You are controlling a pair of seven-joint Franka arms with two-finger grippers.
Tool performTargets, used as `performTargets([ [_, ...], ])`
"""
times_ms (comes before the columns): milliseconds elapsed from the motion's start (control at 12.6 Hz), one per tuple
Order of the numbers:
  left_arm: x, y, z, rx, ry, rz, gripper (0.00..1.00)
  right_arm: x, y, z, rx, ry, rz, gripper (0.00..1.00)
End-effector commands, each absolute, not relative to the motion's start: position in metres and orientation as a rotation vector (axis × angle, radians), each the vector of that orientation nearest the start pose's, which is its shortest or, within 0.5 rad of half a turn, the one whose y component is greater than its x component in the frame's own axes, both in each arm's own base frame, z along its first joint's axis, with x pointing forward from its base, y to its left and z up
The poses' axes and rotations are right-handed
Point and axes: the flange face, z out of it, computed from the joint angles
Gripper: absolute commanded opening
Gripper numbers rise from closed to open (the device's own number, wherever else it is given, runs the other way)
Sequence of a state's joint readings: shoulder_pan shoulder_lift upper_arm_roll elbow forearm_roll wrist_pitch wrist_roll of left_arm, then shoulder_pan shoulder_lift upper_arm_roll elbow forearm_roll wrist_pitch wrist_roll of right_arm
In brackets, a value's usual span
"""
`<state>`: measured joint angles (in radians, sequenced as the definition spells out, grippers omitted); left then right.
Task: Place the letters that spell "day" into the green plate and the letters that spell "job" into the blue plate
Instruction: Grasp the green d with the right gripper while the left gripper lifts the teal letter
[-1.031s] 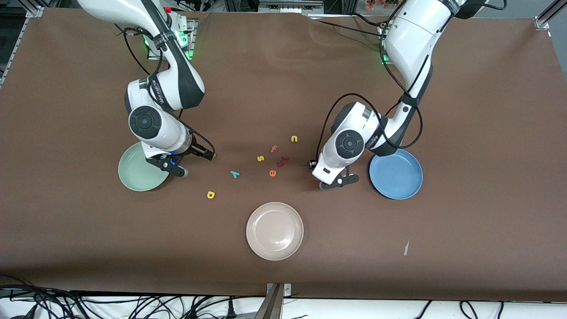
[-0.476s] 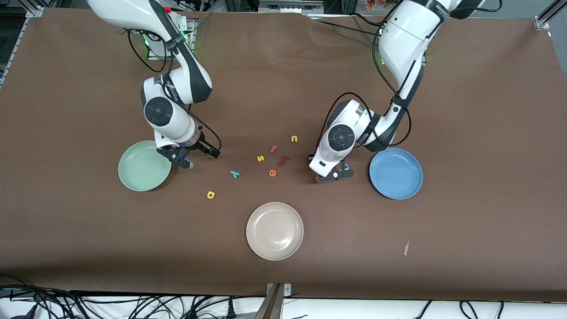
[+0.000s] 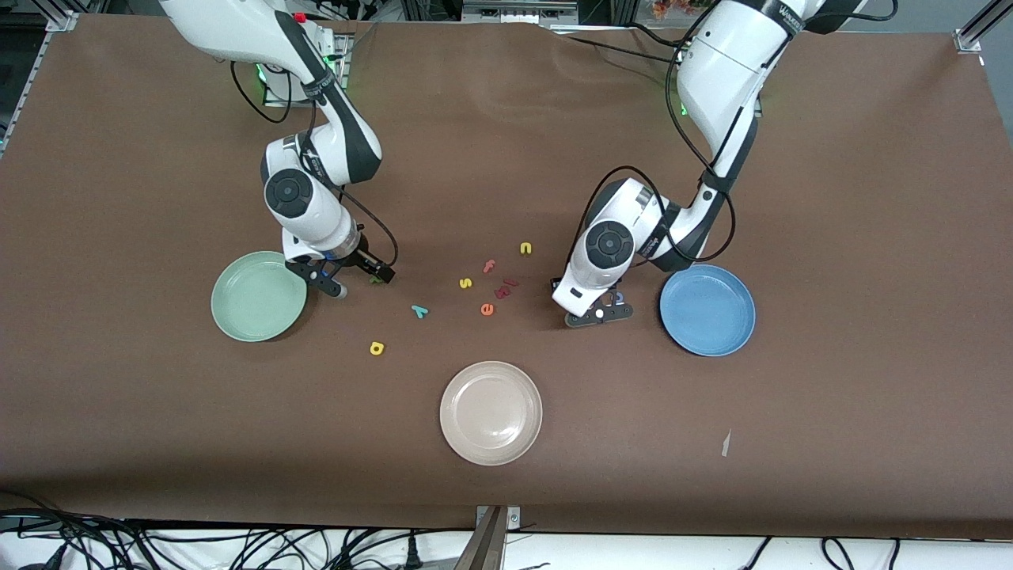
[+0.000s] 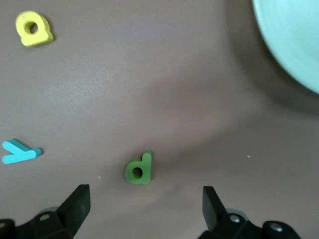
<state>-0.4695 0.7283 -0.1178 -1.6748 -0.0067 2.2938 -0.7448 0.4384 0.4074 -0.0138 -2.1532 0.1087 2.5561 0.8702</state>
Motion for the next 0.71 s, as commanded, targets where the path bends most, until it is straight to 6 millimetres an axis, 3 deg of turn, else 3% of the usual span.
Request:
performTargets([
  [0,0.559,-0.36,0.18,-3.109,-0.307,0.182,0.06,0.515,0.235,0.194,-2.984,0.826,0.065,1.0],
  [159,0.56,-0.36,0.191,-3.113,-0.306,0.171,0.06,0.516,0.235,0.188,-2.983,0.827,0.057,1.0],
  [317,0.561,-0.356,0.217,-3.086,-0.281,0.212,0.05,0.517,0.235,0.182,-2.984,0.829,0.061,0.99],
  [476,0.567,-0.341,0.245,-3.068,-0.302,0.228,0.05,0.517,0.235,0.177,-2.987,0.83,0.066,0.95],
  [635,0.58,-0.309,0.263,-3.05,-0.32,0.252,0.06,0.52,0.236,0.172,-2.987,0.835,0.07,0.9],
])
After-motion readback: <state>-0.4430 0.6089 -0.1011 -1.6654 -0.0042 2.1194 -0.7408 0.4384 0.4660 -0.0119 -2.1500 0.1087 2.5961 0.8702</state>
